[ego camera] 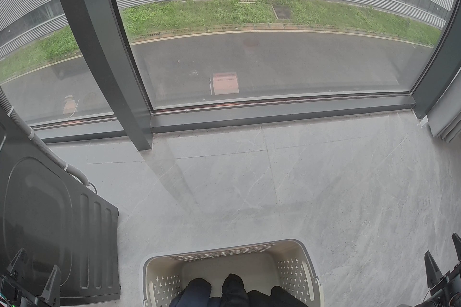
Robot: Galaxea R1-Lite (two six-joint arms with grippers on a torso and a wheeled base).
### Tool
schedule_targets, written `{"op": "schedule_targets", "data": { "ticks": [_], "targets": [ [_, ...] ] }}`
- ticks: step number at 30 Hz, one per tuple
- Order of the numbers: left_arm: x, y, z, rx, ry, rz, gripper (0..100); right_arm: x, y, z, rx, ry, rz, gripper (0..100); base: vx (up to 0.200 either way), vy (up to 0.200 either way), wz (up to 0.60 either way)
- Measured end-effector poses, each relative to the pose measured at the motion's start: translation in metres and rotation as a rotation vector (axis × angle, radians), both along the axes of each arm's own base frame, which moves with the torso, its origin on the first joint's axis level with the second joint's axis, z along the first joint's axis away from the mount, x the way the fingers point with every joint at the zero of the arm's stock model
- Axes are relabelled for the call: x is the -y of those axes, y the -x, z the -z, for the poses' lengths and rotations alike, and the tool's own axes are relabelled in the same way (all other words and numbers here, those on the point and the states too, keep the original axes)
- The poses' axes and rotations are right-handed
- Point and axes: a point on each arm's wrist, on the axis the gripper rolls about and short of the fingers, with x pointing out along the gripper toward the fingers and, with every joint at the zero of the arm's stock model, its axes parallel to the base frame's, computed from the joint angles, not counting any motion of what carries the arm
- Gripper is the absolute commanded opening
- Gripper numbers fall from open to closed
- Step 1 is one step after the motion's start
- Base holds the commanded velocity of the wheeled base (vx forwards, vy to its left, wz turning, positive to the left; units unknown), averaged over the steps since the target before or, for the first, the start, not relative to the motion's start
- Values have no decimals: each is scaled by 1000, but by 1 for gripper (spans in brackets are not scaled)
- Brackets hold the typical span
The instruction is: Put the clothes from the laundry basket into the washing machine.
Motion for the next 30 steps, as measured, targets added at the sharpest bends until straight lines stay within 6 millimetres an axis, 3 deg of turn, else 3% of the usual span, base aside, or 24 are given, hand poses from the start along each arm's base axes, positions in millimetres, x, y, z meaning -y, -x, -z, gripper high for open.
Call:
{"op": "schedule_targets", "data": {
  "ticks": [30],
  "targets": [
    [0, 0, 0, 0, 0, 0, 100, 0, 0, 0, -1, 0, -1, 100, -200, 0, 0]
  ]
}}
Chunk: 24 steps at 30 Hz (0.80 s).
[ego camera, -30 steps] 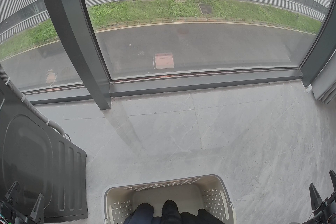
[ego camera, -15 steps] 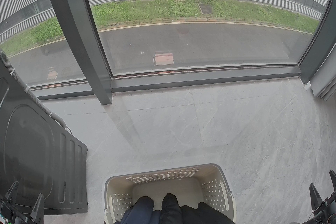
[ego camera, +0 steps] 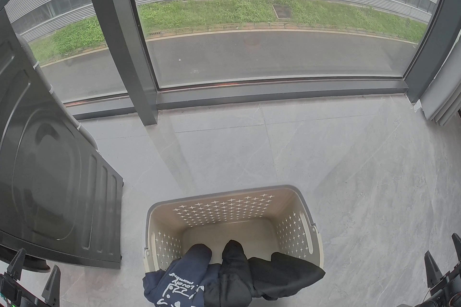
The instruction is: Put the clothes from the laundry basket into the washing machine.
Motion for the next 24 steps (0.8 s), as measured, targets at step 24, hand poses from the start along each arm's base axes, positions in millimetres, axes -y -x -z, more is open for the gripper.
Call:
{"op": "schedule_targets", "data": {
  "ticks": [24],
  "targets": [
    [0, 0, 0, -1, 1, 1, 100, 0, 0, 0, 1, 0, 1, 100, -175, 0, 0]
  ]
}}
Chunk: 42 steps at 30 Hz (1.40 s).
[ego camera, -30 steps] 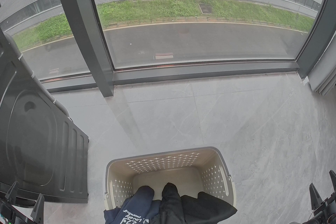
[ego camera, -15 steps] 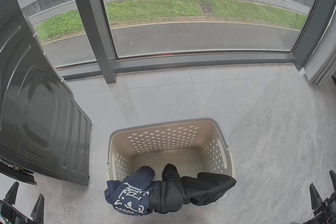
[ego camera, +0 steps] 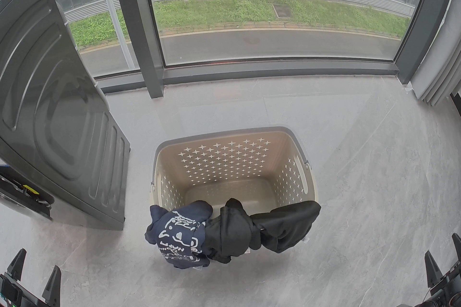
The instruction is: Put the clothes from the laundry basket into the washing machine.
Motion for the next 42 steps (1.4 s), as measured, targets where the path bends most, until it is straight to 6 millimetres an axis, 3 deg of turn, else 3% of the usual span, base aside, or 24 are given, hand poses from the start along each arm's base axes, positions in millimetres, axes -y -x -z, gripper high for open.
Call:
{"op": "schedule_targets", "data": {
  "ticks": [6, 36, 42],
  "targets": [
    [0, 0, 0, 1, -4, -1, 100, 0, 0, 0, 0, 0, -1, 100, 0, 0, 0],
    [0, 0, 0, -1, 0, 3, 100, 0, 0, 0, 0, 0, -1, 100, 0, 200, 0],
    [0, 0, 0, 0, -1, 2, 100, 0, 0, 0, 0, 0, -1, 100, 0, 0, 0]
  ]
}}
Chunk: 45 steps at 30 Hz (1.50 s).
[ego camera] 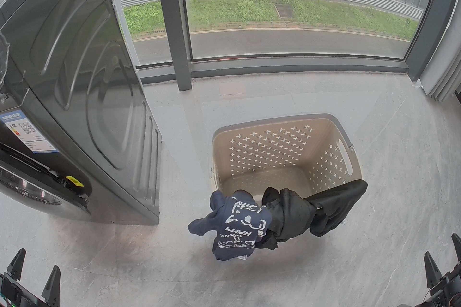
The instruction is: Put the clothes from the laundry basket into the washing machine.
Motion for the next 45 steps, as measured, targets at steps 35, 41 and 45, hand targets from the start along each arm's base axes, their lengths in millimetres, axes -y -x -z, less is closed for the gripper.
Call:
{"op": "schedule_targets", "data": {
  "ticks": [35, 41, 45],
  "targets": [
    [0, 0, 0, 0, 1, -2, 100, 0, 0, 0, 0, 0, 1, 100, -69, 80, 0],
    [0, 0, 0, 0, 1, -3, 100, 0, 0, 0, 0, 0, 1, 100, 0, 200, 0],
    [0, 0, 0, 0, 1, -1, 100, 0, 0, 0, 0, 0, 0, 100, 0, 200, 0]
  ]
}}
